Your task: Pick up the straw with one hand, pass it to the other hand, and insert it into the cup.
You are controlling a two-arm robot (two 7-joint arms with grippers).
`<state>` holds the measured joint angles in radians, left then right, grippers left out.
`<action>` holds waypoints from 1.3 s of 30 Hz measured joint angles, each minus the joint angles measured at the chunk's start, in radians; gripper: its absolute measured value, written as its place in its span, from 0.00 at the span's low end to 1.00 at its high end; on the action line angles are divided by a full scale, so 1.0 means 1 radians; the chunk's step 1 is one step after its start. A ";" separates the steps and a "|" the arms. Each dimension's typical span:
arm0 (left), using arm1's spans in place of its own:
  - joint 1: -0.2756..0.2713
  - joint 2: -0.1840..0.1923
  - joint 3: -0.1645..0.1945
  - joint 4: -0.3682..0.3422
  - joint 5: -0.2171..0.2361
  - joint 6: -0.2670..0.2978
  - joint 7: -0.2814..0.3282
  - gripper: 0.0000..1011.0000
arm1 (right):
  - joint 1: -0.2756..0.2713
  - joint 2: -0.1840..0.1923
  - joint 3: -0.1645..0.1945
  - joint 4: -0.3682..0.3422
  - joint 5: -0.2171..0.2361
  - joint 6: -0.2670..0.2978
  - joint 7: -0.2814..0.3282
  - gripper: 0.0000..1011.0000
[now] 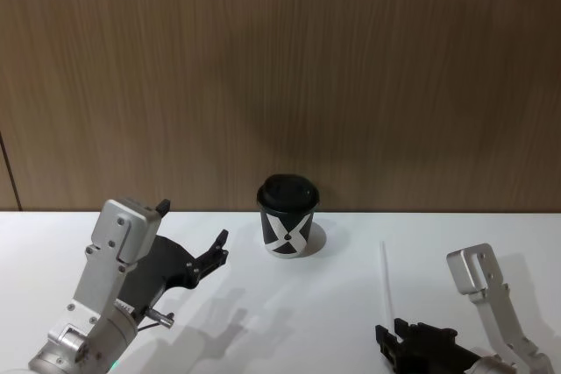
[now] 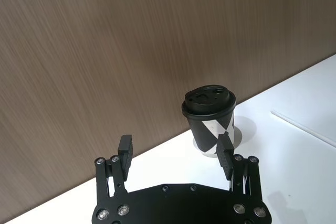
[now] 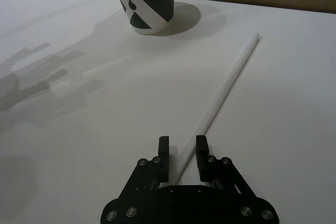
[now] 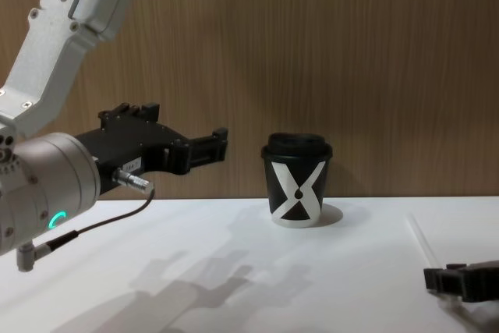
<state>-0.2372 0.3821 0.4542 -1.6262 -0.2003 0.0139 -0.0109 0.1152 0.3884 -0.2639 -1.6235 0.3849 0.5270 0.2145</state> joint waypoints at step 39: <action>0.000 0.000 0.000 0.000 0.000 0.000 0.000 0.99 | -0.036 0.004 0.033 -0.022 -0.027 -0.075 -0.027 0.00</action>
<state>-0.2372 0.3821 0.4542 -1.6262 -0.2004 0.0139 -0.0110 0.0795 0.3924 -0.2314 -1.6453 0.3582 0.4522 0.1876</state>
